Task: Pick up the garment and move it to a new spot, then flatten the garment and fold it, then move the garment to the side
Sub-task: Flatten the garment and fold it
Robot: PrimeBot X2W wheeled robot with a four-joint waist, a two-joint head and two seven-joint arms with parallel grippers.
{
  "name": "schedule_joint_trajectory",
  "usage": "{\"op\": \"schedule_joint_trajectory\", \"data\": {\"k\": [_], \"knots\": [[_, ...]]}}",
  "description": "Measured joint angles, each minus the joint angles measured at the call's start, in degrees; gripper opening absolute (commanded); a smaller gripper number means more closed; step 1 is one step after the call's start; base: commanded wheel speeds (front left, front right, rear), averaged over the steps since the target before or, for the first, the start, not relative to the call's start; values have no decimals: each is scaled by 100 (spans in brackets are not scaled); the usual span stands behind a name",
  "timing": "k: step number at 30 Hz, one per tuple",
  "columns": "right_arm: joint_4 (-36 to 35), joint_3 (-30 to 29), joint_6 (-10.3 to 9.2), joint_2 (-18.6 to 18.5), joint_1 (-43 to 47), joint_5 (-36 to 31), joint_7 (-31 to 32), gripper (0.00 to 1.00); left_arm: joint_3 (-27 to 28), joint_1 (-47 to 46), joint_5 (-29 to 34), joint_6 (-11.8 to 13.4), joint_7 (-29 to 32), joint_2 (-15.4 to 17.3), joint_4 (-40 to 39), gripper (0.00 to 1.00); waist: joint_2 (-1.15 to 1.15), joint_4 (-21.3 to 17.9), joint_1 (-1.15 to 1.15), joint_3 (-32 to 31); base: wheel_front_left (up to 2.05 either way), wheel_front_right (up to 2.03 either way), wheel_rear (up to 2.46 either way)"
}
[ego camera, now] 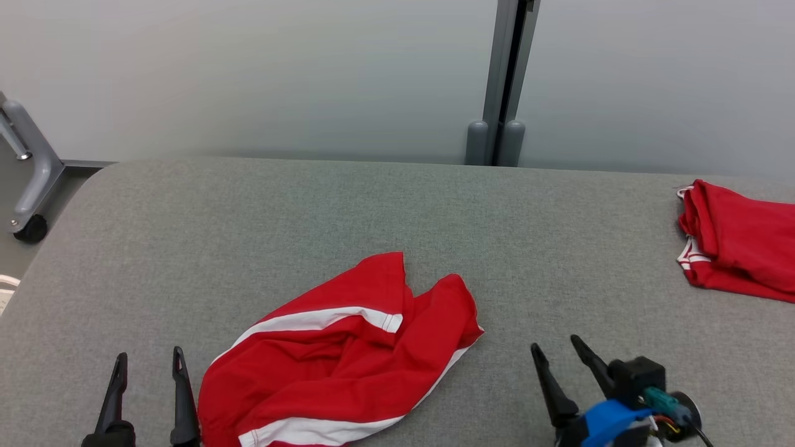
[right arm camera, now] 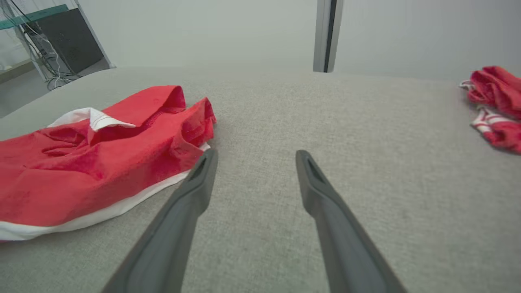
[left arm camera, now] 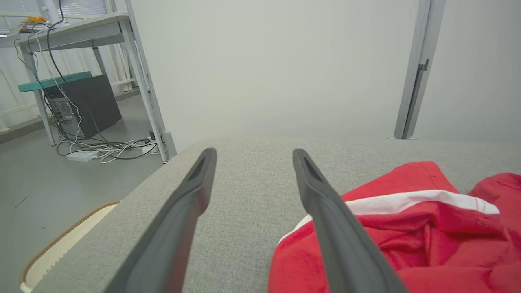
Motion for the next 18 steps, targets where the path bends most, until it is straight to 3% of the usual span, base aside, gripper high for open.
{"op": "schedule_joint_trajectory", "data": {"k": [9, 18], "knots": [[1145, 1162, 1, -167, -1249, 136, 482, 100, 11, -326, 141, -201, -1, -141, 120, 100, 0, 260, 0, 161, 0, 0, 0], [2544, 1590, 1, -168, -2081, 570, 346, 100, 38, -437, 211, -279, -1, -269, 174, 100, 2, 556, 1, 434, 0, 0, 0]]}}
